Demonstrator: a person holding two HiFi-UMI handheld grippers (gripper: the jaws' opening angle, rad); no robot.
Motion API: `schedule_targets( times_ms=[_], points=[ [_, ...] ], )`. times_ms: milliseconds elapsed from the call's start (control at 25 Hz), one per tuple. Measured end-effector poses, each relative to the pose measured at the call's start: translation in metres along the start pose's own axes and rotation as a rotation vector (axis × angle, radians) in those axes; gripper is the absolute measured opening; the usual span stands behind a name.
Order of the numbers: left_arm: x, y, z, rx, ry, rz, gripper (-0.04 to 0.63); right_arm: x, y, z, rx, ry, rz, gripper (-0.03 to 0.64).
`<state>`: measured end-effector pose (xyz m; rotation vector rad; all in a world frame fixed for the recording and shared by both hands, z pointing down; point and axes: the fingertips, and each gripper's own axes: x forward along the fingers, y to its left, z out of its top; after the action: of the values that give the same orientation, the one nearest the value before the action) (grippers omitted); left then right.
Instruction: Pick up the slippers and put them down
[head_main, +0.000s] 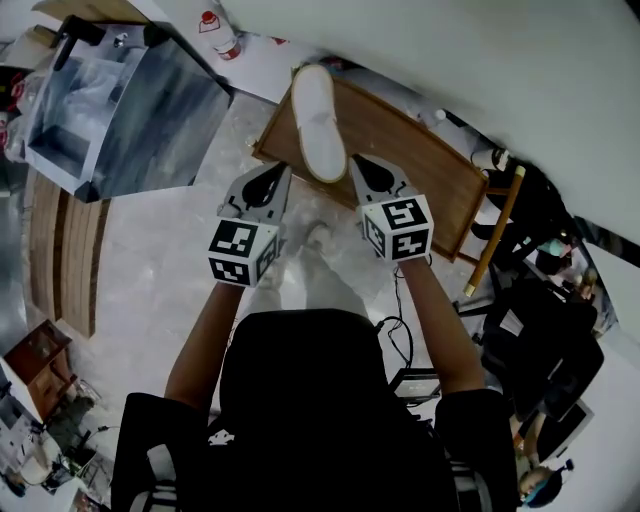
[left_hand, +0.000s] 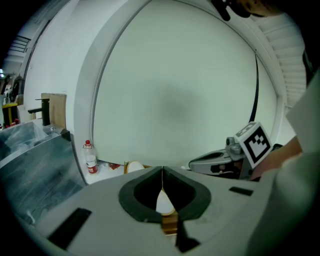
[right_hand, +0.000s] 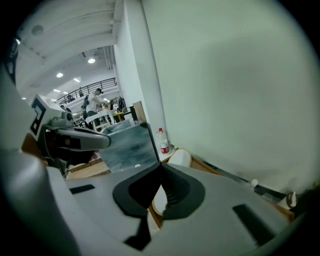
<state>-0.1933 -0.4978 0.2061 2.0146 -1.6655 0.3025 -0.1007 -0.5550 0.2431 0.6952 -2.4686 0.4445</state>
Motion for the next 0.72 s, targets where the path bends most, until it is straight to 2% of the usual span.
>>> schedule_targets(
  times_ms=[320,480,720],
  points=[
    [-0.009,0.024,-0.041,-0.062,0.050,0.082,0.008,0.051,-0.004,-0.035,-0.031,0.128,0.033,-0.005],
    [-0.011,0.033,-0.065,-0.090,0.076,0.096,0.008,0.073,0.004,-0.051,-0.045,0.180,0.061,-0.003],
    [-0.008,0.045,-0.084,-0.103,0.084,0.110,0.008,0.098,-0.005,-0.063,-0.038,0.212,0.026,0.046]
  ],
)
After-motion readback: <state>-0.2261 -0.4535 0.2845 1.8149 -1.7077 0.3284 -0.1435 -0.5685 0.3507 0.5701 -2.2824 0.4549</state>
